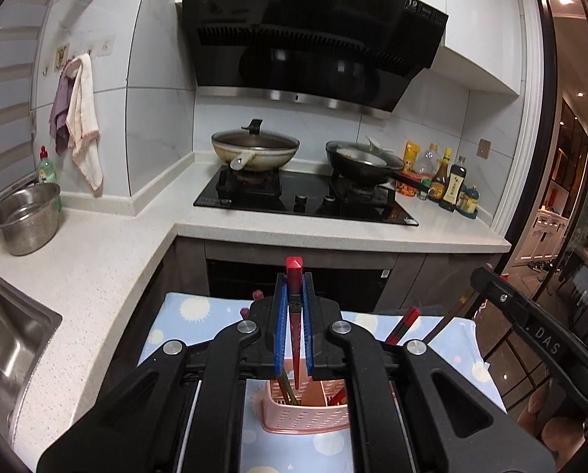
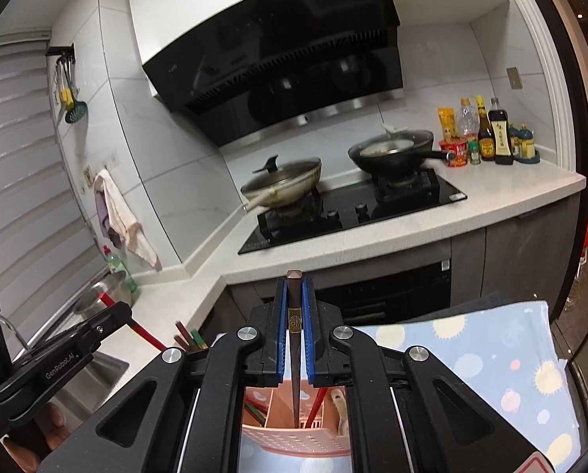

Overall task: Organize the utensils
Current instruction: 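Carry both chopsticks up and lower them into the pink holder, then open both tools to release the chopsticks and pull back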

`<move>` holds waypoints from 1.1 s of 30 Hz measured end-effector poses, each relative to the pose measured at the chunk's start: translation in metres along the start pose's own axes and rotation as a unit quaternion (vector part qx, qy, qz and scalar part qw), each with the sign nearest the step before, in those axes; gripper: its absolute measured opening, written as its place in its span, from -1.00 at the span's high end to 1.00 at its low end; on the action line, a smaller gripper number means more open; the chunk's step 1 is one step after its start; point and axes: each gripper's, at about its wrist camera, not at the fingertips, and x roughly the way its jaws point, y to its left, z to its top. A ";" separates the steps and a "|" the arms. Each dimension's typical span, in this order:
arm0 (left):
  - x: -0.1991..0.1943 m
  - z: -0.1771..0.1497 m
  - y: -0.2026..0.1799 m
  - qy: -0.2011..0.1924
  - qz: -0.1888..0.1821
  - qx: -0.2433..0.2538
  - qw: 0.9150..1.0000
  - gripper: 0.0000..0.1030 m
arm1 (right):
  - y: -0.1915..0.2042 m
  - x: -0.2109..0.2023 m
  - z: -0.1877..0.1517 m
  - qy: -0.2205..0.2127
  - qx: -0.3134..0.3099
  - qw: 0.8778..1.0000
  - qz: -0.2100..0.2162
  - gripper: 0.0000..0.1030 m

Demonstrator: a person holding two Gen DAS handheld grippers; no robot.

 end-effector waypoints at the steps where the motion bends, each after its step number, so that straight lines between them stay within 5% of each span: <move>1: 0.003 -0.002 0.000 0.004 0.000 -0.001 1.000 0.87 | -0.001 0.004 -0.003 0.005 0.000 1.000 -0.001 0.86; 10: 0.017 -0.012 0.002 0.023 0.003 -0.002 1.000 0.87 | -0.002 0.015 -0.021 0.025 -0.007 1.000 -0.010 0.85; 13: 0.019 -0.015 0.002 0.026 0.011 -0.005 1.000 0.85 | -0.003 0.012 -0.025 0.020 -0.009 1.000 -0.022 0.52; 15: 0.019 -0.016 0.004 0.029 0.016 -0.008 0.999 0.61 | -0.005 0.009 -0.027 0.018 -0.005 1.000 -0.024 0.33; 26: -0.006 -0.025 0.010 0.028 0.015 -0.017 0.999 0.57 | 0.001 -0.030 -0.038 0.013 -0.031 0.999 -0.027 0.32; 33: -0.039 -0.059 0.006 0.041 0.010 -0.005 0.999 0.57 | -0.007 -0.067 -0.077 0.050 -0.044 0.997 -0.043 0.32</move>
